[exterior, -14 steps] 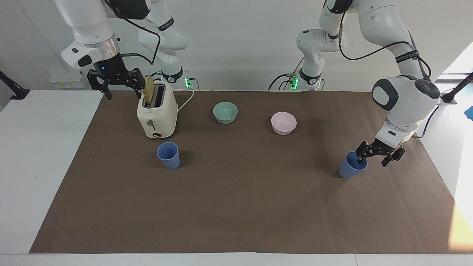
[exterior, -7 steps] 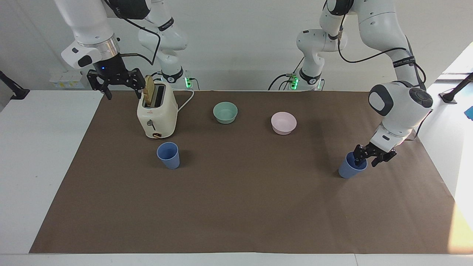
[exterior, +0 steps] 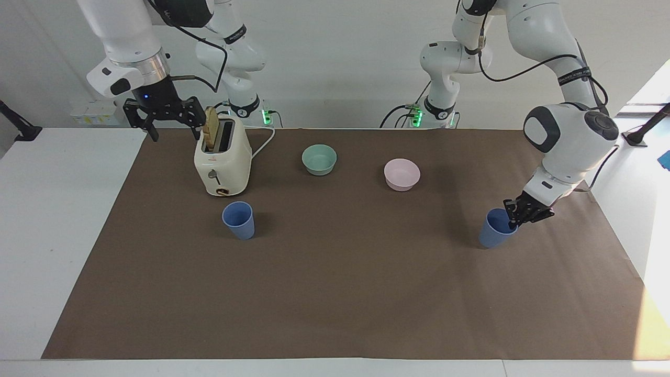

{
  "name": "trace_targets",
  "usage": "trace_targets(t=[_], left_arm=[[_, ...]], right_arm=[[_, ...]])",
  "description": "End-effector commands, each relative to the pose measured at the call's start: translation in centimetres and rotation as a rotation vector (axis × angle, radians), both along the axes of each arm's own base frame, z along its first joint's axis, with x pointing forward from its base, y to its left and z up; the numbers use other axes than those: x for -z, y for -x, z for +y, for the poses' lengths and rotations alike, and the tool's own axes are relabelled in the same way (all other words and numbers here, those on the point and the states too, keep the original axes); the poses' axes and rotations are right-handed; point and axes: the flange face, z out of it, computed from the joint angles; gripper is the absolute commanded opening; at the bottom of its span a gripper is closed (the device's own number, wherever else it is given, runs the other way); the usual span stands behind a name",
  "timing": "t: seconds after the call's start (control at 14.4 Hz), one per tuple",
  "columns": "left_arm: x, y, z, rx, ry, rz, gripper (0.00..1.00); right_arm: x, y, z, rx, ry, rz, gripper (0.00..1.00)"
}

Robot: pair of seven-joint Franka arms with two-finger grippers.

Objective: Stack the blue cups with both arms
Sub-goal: 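Reach the left gripper to the blue cup nearest it, then grasp the blue cup with the left gripper and slide it toward the table center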

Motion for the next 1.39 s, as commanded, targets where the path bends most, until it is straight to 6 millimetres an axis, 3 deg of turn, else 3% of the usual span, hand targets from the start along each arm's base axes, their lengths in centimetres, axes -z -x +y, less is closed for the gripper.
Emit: trace_targets(t=[0.0, 0.21, 0.42, 0.76, 1.11, 1.32], left_arm=[[-1.9, 0.7, -5.5, -0.069, 0.03, 0.01, 0.0], [-1.8, 1.5, -11.5, -0.117, 0.045, 0.021, 0.0], [-0.4, 3.5, -19.4, -0.15, 0.057, 0.045, 0.0], [2.9, 6.3, -27.3, -0.153, 0.081, 0.004, 0.0], [2.9, 8.2, -30.8, -0.129, 0.092, 0.011, 0.05], [2.9, 8.5, -31.2, -0.137, 0.107, 0.024, 0.05]], right_arm=[[0.0, 0.5, -0.3, -0.006, -0.021, -0.014, 1.0], [0.0, 0.5, -0.3, -0.006, -0.021, -0.014, 1.0], [0.0, 0.5, -0.3, -0.006, -0.021, -0.014, 1.0], [0.2, 0.6, -0.3, -0.006, -0.021, -0.01, 1.0], [0.6, 0.6, -0.4, -0.003, -0.021, 0.0, 1.0], [0.6, 0.6, -0.4, 0.0, -0.021, -0.004, 1.0]])
